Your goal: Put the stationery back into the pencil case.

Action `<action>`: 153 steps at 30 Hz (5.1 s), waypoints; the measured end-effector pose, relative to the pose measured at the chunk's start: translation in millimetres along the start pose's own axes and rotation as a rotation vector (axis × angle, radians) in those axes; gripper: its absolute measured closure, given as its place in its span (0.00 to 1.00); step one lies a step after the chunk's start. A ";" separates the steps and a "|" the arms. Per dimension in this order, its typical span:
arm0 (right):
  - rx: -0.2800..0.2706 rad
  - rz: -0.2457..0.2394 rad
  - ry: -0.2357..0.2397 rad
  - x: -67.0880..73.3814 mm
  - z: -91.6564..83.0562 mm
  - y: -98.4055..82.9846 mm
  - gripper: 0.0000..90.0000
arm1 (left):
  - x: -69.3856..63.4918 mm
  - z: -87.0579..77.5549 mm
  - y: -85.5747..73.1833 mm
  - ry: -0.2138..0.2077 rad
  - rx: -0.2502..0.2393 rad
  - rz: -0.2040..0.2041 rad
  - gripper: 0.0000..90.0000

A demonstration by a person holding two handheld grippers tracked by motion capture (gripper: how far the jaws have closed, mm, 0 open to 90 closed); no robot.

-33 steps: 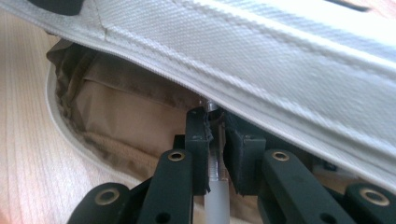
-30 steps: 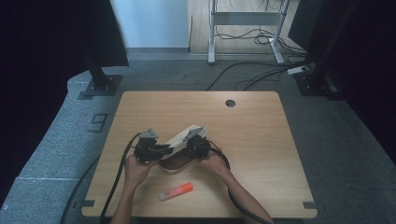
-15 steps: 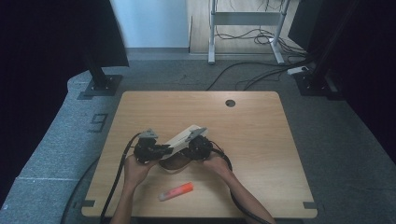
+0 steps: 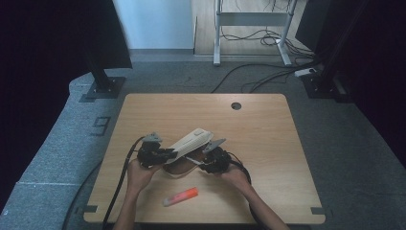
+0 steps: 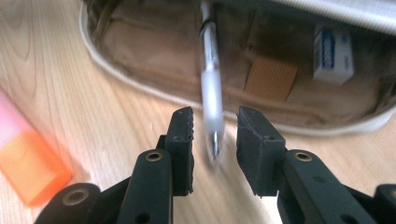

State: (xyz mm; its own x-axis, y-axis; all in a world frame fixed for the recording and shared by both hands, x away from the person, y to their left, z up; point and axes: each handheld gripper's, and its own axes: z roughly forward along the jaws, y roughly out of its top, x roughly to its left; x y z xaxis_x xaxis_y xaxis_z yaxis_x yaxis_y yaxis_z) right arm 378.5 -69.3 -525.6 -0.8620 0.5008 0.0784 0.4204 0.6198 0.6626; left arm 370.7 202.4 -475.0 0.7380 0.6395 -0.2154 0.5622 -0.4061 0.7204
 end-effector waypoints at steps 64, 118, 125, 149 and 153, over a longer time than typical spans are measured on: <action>-0.029 0.029 -0.122 -48.2 -14.1 5.5 0.39 | 3.0 0.2 -0.6 -0.014 -0.007 -0.017 0.85; 0.004 -0.250 0.200 74.8 10.5 -3.7 0.35 | 0.6 -0.7 0.0 -0.007 0.007 -0.004 0.84; 0.027 -0.300 0.213 83.3 18.9 -0.5 0.41 | 0.4 -0.4 0.0 -0.008 0.005 -0.006 0.84; 0.047 -0.321 0.208 86.4 22.5 2.0 0.72 | 0.6 -0.5 0.1 -0.007 0.008 0.000 0.85; 0.042 -0.316 0.209 86.4 22.3 1.5 0.73 | 0.6 -0.6 0.1 -0.006 0.008 0.001 0.85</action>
State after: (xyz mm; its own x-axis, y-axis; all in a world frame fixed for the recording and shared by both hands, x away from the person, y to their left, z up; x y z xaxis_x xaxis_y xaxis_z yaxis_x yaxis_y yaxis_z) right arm 310.9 -11.7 -534.4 -0.9883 0.1498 0.0280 0.1321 0.7508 0.6472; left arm 371.0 203.1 -474.6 0.7406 0.6353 -0.2189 0.5647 -0.4118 0.7153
